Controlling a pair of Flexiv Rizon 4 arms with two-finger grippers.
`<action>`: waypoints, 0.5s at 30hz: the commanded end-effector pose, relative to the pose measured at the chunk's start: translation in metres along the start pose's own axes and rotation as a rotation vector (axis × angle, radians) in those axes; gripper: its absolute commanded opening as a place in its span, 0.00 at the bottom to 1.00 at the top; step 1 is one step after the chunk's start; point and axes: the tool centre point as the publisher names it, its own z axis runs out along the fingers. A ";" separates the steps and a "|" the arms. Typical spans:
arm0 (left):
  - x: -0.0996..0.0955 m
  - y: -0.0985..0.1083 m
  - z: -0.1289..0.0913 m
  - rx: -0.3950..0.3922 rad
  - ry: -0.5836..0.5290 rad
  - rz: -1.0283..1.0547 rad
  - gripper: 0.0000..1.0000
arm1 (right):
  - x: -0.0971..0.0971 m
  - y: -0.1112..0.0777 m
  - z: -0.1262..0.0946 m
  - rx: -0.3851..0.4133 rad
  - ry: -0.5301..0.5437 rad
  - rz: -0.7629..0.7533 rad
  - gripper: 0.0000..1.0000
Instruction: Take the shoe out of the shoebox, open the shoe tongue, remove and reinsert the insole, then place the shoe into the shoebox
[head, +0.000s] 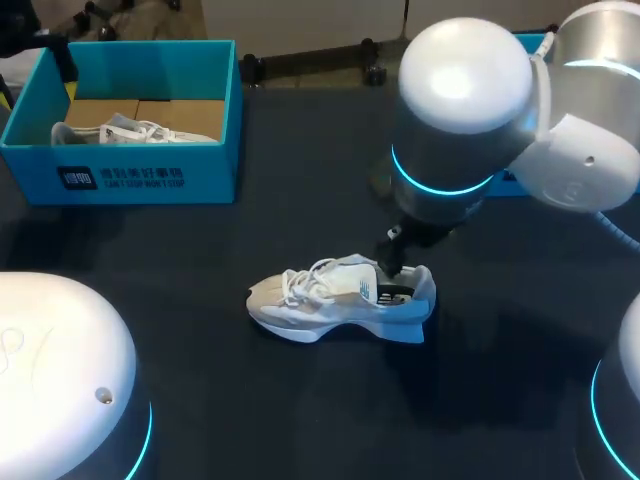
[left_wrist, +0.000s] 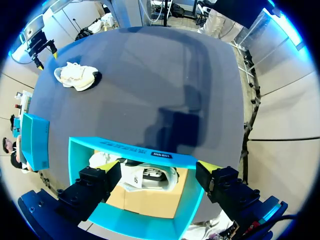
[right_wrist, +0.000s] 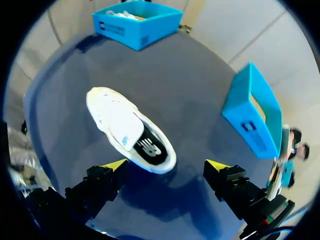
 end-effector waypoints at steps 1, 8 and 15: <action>0.001 -0.001 0.000 -0.004 0.002 0.000 1.00 | 0.003 -0.011 0.005 -0.237 0.069 -0.399 1.00; 0.001 -0.001 0.000 -0.004 0.002 0.000 1.00 | 0.004 -0.024 0.005 -0.264 0.145 -0.805 1.00; 0.001 -0.001 0.000 -0.004 0.002 0.000 1.00 | 0.001 -0.024 -0.001 -0.192 0.119 -1.018 1.00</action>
